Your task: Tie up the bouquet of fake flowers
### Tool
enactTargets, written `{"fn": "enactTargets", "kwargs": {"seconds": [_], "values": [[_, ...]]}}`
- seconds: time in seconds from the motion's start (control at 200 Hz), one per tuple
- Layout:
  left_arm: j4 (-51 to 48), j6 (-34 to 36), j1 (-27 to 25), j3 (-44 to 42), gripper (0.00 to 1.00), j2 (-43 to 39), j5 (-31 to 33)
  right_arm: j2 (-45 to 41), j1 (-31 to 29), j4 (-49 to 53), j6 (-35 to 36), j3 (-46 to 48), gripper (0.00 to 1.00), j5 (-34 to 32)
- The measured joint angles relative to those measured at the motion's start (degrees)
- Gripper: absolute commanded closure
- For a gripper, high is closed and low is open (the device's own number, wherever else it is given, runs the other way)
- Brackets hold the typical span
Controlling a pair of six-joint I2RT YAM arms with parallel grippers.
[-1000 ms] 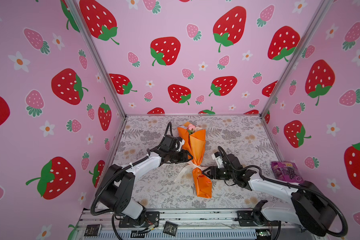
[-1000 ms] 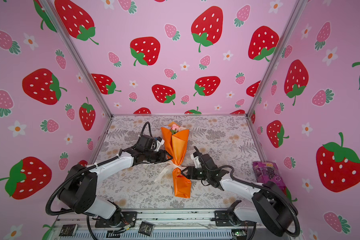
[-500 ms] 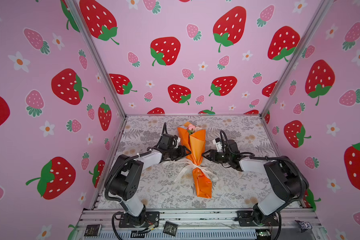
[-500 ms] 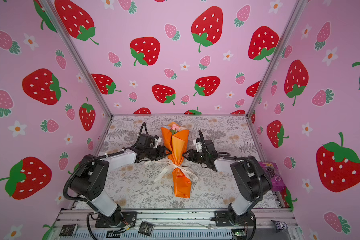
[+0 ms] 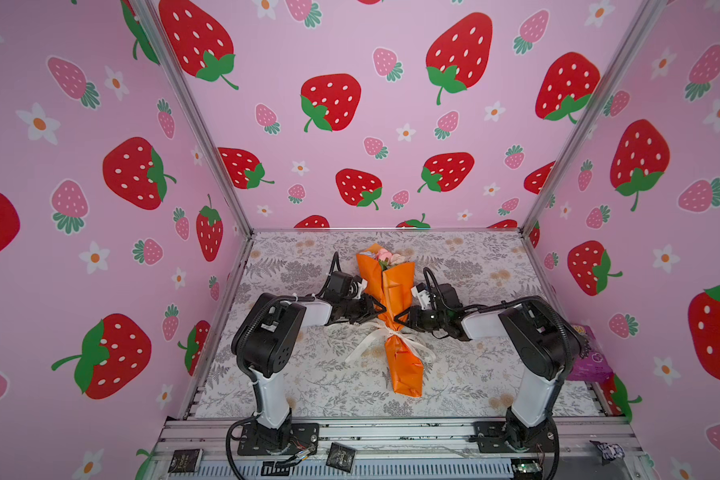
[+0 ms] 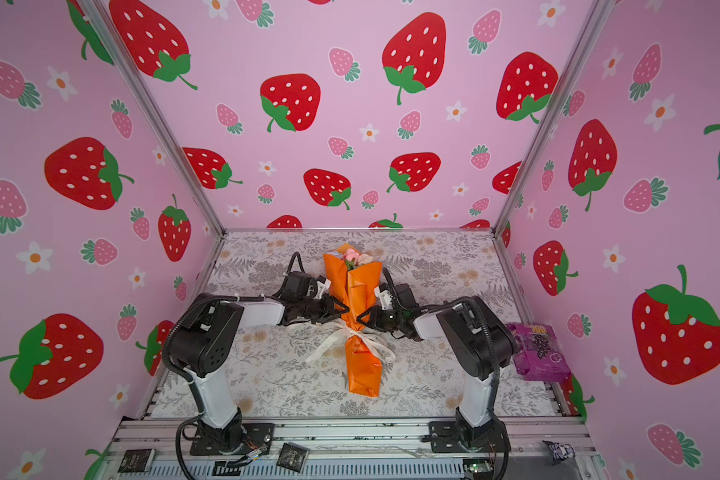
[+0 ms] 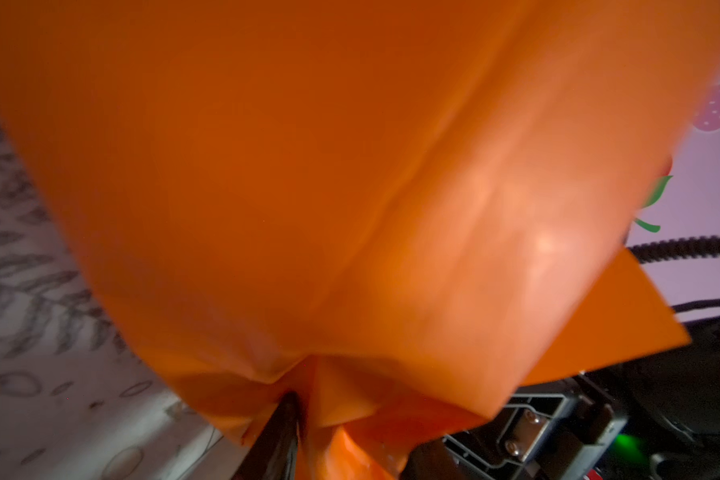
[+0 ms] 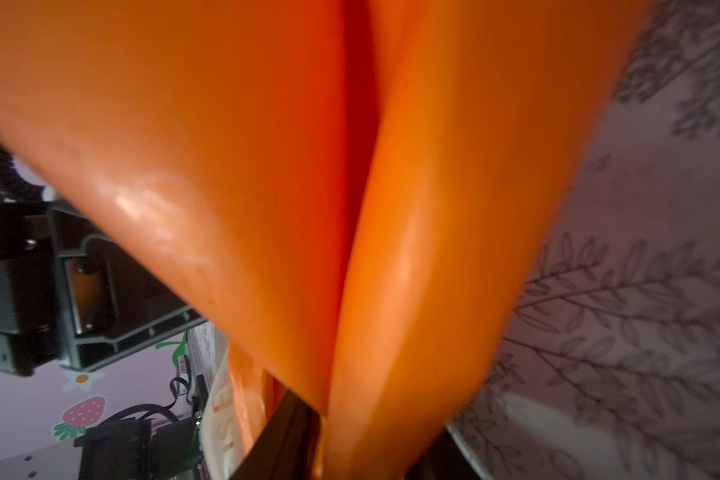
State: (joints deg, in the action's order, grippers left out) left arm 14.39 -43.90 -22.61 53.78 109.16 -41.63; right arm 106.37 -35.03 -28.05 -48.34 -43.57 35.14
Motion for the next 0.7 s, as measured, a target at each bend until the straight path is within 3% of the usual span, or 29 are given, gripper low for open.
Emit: {"fn": "enactTargets", "kwargs": {"seconds": [0.105, 0.475, 0.625, 0.7], "values": [[0.76, -0.07, -0.52, 1.66, 0.68, 2.03, -0.87, 0.28, -0.68, 0.24, -1.03, -0.31, 0.76, -2.58], [2.25, -0.76, -3.96, 14.38, 0.83, 11.87, -3.41, -5.35, 2.21, 2.47, -1.84, 2.08, 0.79, -13.07], [1.81, -1.33, -4.28, 17.05, 0.82, 13.18, -2.34, -2.69, 4.52, 4.02, 1.88, -0.68, 0.79, -10.27], [1.68, -1.22, -4.13, 17.16, 0.73, 12.98, -1.29, -1.86, 4.7, 5.75, 3.8, -2.58, 0.78, -9.62]]}}
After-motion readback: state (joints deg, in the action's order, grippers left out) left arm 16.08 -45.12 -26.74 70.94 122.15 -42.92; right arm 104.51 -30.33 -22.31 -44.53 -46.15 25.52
